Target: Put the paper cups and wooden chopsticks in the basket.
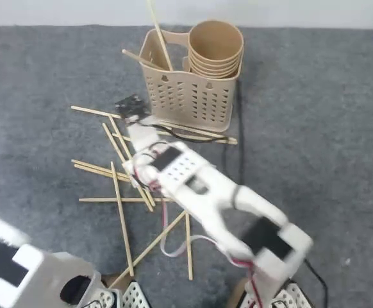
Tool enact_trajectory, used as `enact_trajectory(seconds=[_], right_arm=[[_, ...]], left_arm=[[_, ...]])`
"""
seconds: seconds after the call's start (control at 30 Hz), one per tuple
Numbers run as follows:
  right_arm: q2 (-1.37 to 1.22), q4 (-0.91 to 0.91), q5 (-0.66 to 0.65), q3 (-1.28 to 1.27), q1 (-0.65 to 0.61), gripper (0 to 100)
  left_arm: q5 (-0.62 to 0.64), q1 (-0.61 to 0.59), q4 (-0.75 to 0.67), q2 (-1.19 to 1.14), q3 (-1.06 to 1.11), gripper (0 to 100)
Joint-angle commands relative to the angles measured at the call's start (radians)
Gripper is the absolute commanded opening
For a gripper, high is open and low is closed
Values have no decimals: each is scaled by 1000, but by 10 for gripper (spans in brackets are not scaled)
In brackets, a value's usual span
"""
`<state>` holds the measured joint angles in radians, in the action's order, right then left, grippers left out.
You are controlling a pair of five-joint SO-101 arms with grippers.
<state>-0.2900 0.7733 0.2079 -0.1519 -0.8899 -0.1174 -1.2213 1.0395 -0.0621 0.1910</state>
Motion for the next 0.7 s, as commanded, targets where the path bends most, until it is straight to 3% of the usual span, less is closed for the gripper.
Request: enact_trajectory(seconds=[0.0,0.37,0.57,0.67], right_arm=[[-151,90,-46,258,-36,184],[-475,352,-44,698,-25,180],[-470,410,-48,770,-25,13],[-449,430,-51,773,-24,9]], left_arm=[[-5,-48,-71,5,-13,363],[-5,-57,-83,5,-13,363],[-5,-57,-92,3,-7,363],[-5,-57,-95,3,-7,363]])
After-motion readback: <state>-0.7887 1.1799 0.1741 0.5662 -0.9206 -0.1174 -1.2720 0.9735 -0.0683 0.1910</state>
